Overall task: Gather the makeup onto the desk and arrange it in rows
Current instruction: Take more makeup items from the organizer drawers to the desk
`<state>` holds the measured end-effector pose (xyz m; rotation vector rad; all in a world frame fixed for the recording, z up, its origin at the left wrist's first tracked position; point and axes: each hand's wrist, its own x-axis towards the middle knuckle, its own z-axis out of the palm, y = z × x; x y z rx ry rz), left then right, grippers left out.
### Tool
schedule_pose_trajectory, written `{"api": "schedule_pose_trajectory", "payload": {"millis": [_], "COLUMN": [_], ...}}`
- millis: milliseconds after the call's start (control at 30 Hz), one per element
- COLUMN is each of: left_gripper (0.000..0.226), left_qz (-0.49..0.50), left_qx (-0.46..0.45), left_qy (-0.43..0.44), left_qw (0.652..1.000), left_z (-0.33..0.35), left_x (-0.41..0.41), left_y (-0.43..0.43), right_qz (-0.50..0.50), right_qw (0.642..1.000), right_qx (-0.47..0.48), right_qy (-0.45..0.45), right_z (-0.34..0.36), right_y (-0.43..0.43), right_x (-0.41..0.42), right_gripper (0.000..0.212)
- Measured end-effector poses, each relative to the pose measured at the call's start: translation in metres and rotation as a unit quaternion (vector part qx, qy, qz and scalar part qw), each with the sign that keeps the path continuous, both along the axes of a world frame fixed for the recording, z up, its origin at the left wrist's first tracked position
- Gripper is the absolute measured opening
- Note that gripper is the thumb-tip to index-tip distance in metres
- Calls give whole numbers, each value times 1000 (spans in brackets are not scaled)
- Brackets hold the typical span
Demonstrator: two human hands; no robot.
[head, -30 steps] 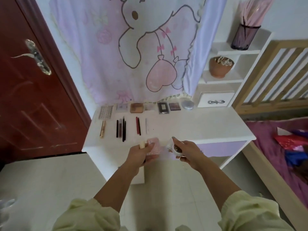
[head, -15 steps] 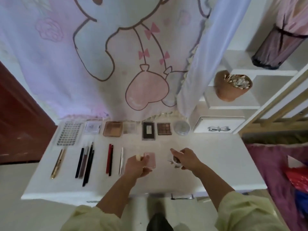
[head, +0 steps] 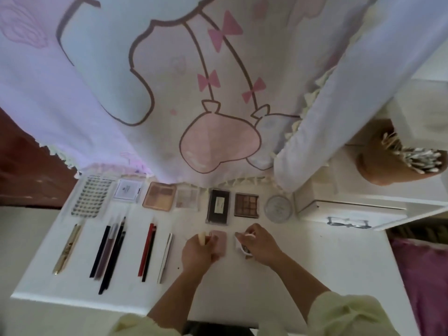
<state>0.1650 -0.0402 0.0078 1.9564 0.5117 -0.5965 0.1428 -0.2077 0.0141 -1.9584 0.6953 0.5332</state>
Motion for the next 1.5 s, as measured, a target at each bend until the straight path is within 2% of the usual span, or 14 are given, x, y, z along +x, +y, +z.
{"api": "schedule_pose_trajectory", "payload": {"millis": [100, 233, 367, 467, 633, 833, 1000, 1267, 1500], "left_gripper": [25, 22, 23, 26, 16, 28, 36, 37, 43], "left_qz": [-25, -47, -66, -60, -71, -117, -150, -158, -223], "left_qx": [53, 99, 100, 80, 71, 133, 175, 177, 184], "left_qy": [-21, -42, -49, -50, -56, -100, -106, -101, -138], "left_qw": [998, 993, 992, 994, 993, 979, 967, 966, 947], "left_z": [-5, -10, -21, -20, -15, -12, -9, -12, -12], "left_x": [2, 2, 0, 0, 3, 11, 21, 19, 7], "left_y": [0, 1, 7, 14, 33, 44, 39, 42, 46], "right_qz": [23, 32, 27, -8, -143, -172, -155, -138, -51], "right_qw": [999, 995, 992, 993, 985, 982, 983, 981, 976], "right_qx": [-39, -92, -117, -103, 3, -15, -34, -91, -181], "right_qy": [3, -20, -42, -65, -91, -82, -89, -102, -106], "right_z": [-6, -11, -13, -15, -6, -10, -16, -24, -19], "right_y": [1, 6, 13, 10, -10, -32, -27, -26, -23], "right_x": [3, 0, -7, -10, -11, -9, -8, -13, -18], "right_gripper": [35, 46, 45, 44, 33, 25, 23, 24, 34]}}
